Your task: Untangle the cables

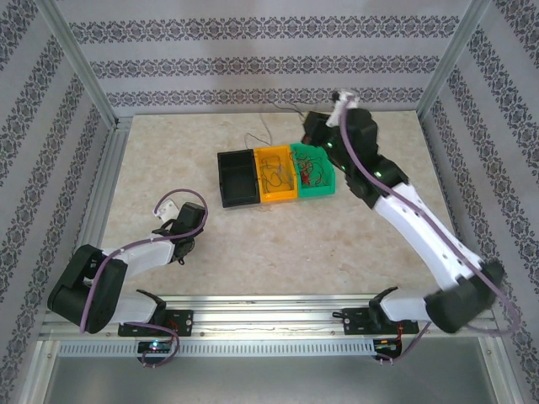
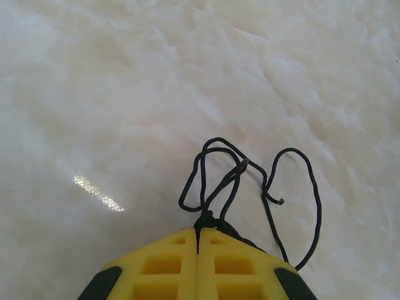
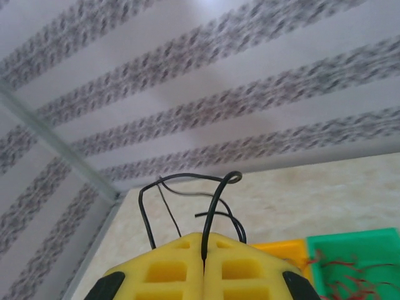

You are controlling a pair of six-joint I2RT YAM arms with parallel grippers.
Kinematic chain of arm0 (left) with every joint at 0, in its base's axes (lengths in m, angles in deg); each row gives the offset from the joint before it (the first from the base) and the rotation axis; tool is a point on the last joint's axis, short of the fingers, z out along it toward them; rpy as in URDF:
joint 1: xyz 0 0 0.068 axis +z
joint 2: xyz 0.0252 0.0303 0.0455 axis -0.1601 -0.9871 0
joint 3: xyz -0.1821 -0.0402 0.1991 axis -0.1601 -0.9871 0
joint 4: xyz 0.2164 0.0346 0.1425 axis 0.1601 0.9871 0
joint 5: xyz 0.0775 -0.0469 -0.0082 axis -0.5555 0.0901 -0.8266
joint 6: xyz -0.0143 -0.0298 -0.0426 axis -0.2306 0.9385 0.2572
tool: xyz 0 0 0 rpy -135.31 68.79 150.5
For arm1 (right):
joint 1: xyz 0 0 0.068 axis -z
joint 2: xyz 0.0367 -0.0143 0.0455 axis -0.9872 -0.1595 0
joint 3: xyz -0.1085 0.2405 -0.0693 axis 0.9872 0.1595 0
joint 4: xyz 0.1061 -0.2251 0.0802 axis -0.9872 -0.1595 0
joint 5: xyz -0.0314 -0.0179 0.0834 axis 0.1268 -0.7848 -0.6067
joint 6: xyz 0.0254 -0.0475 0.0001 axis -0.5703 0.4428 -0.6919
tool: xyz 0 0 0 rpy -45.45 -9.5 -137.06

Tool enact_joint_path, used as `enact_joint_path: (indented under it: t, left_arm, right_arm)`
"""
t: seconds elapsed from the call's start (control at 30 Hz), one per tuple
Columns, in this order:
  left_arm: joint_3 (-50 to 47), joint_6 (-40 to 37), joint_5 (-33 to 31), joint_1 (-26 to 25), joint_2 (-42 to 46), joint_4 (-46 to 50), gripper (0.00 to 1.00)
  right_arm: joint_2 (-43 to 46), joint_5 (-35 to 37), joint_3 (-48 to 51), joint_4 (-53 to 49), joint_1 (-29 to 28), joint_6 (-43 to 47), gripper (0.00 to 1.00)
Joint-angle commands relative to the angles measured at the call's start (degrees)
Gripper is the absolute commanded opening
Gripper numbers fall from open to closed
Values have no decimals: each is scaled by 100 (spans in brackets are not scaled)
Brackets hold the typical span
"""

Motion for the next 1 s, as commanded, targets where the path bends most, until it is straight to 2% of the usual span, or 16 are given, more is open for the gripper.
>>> enact_joint_path:
  t: [0.0,0.17,0.37,0.53,0.67,0.7,0.83,0.97]
  left_arm:
    - [-82,90,-10,54,35,-68,0]
    - [-116,73,-13,55,88,-94,0]
    - [-117,-84,40,55,205,-121,0]
    - [-113,-658,396,55,363,-552,0]
    - [24,-1086,554,55,659,-615,0]
    - [82,-1138,502,53,767,-511,0]
    - [246,-1236,243,55,1303,-195,0]
    - [581,-1770,712,64,1581,-153,0]
  right_arm:
    - [-901,-1164,-627,267,-92,-46,0]
    - [-2225,-1954,-1543,41,-255,-180,0]
    - [-2855,-1427,-1453,-295,-532,150,0]
    - [-3396,-1368,-1596,-640,-763,344,0]
    - [-3768,-1261,-1673,-677,-795,100,3]
    - [-3832,-1205,-1695,-682,-788,47,7]
    - [-3873,-1036,-1732,-692,-732,-40,40]
    - [-3536,-836,-1484,-578,-635,-17,49]
